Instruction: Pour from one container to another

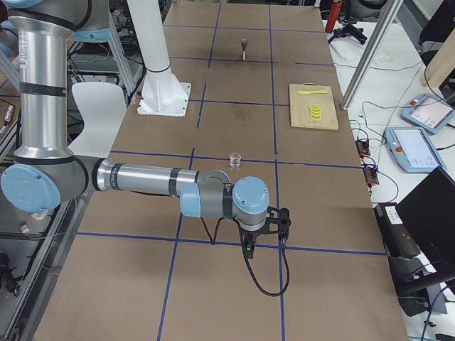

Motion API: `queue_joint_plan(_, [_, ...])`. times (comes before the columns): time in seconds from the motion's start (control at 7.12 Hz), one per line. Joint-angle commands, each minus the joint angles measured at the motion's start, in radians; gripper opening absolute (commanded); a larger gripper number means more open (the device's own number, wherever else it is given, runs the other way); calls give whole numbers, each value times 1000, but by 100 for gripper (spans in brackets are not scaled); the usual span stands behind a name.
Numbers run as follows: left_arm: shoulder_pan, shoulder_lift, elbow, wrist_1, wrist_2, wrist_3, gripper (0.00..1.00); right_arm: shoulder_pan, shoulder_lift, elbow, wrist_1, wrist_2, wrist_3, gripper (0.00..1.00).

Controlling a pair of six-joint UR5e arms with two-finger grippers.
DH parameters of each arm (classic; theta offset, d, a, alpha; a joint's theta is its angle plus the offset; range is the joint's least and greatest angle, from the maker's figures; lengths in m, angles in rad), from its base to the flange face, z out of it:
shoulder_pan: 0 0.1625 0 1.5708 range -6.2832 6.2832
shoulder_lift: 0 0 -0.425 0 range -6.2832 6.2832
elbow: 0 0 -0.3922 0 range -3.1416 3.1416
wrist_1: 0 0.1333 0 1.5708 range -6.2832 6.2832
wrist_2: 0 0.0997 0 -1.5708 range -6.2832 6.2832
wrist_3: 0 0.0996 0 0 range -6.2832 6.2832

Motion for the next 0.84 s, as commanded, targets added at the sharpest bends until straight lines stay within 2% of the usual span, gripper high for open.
queue_joint_plan(0.0, [0, -2, -1, -1, 0, 2, 100, 0, 3, 6, 2, 0, 7, 100])
queue_joint_plan(0.14, [0, -2, -11, -5, 0, 8, 100, -2, 6, 8, 2, 2, 8, 100])
queue_joint_plan(0.42, [8, -24, -26, -118, -3, 0, 100, 0, 6, 9, 3, 3, 8, 100])
queue_joint_plan(0.56, [14, -59, -31, -136, -46, 0, 100, 0, 6, 12, 6, 5, 8, 100])
queue_joint_plan(0.7, [46, -81, -28, -207, -117, -3, 100, -2, 6, 21, 6, 6, 8, 100])
